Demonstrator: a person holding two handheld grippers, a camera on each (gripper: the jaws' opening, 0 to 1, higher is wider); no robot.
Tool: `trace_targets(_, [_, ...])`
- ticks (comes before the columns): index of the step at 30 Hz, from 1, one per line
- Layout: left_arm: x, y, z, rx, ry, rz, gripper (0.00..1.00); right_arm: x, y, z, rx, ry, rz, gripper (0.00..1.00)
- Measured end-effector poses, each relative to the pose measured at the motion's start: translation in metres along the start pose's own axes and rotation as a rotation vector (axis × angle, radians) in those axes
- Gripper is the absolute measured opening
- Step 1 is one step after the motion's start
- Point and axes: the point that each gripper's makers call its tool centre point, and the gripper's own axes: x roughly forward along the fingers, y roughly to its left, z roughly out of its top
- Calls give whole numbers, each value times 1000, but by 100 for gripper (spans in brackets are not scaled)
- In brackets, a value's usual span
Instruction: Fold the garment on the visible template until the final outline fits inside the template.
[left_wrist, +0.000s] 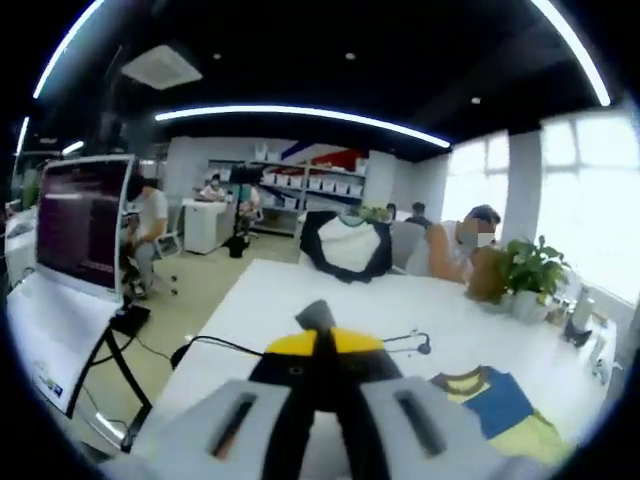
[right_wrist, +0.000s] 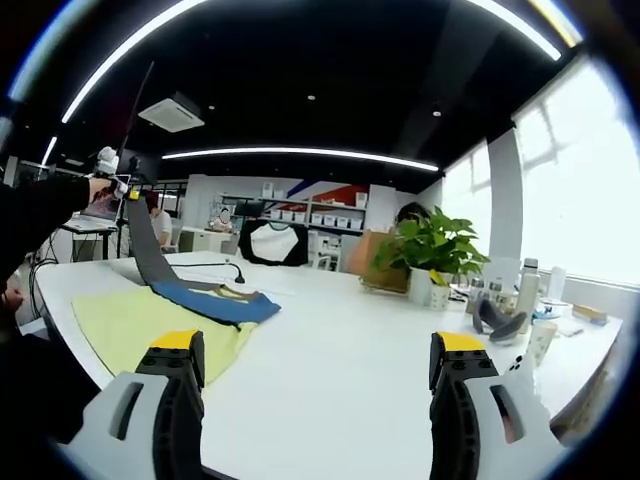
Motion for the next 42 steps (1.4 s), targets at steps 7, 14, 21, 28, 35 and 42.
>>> trace_targets(7, [1, -35, 15, -10, -16, -63, 3, -3, -2, 2, 3, -6, -3, 96])
trace_targets(14, [3, -64, 21, -27, -24, -111, 3, -3, 2, -1, 5, 0, 11, 96])
trace_targets(21, [13, -106, 29, -104, -23, -190, 3, -3, 2, -3, 8, 6, 10, 96])
trace_targets(28, [17, -143, 24, -60, -11, -225, 3, -2, 1, -5, 12, 11, 11, 96])
trace_targets(35, [20, -176, 23, -54, -12, -271, 3, -1, 5, -7, 13, 18, 24, 96])
trace_targets(42, [25, -210, 13, -26, -5, -318, 3, -1, 3, -8, 16, 21, 20, 96])
